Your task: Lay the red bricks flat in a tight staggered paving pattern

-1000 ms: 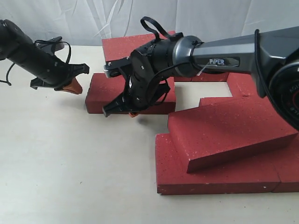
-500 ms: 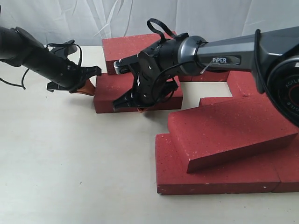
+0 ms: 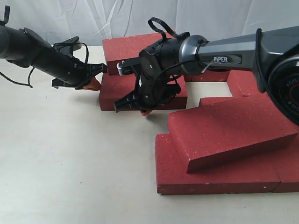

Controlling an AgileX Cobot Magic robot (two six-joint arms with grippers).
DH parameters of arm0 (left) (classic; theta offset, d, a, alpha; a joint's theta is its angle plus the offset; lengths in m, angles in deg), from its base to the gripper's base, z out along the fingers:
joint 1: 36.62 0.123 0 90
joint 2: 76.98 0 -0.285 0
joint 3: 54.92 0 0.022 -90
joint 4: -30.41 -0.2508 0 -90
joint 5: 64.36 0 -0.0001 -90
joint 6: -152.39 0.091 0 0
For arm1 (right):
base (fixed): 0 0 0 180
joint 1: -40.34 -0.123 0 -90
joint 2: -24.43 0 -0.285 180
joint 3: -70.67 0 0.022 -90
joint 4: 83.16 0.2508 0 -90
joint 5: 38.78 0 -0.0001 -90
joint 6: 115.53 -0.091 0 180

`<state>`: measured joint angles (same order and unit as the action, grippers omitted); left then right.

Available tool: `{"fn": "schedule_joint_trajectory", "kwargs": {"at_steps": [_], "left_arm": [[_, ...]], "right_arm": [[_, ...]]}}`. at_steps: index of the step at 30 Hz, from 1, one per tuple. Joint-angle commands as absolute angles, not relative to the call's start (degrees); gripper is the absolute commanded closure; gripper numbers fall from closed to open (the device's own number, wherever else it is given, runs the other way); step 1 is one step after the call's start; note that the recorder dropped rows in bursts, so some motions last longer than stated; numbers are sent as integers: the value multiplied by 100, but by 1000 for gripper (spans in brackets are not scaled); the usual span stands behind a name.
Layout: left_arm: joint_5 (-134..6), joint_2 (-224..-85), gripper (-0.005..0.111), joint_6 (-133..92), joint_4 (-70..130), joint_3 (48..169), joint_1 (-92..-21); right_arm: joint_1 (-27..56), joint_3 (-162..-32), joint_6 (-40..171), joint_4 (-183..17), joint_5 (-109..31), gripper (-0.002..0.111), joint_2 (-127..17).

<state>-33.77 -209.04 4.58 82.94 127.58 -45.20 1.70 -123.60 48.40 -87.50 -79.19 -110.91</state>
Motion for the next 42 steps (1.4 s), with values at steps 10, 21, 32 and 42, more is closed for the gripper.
{"fn": "schedule_joint_trajectory", "kwargs": {"at_steps": [10,21,32,42], "left_arm": [[-3043,-20941,107,-127,7715,12779,-4216],[-2740,-20082,107,-1475,5867,12713,-4311],[-3210,-18974,107,-2256,5007,11698,-4709],[-3231,-18842,107,-2278,4982,11505,-4709]], "right_arm": [[439,-12381,5287,-8232,-8753,109,-9929],[1172,-12186,6511,-6255,-8801,109,-9464],[1565,-11041,7131,-5782,-8495,109,-8708],[3123,-10039,7393,-5773,-8533,109,-7761]]}}
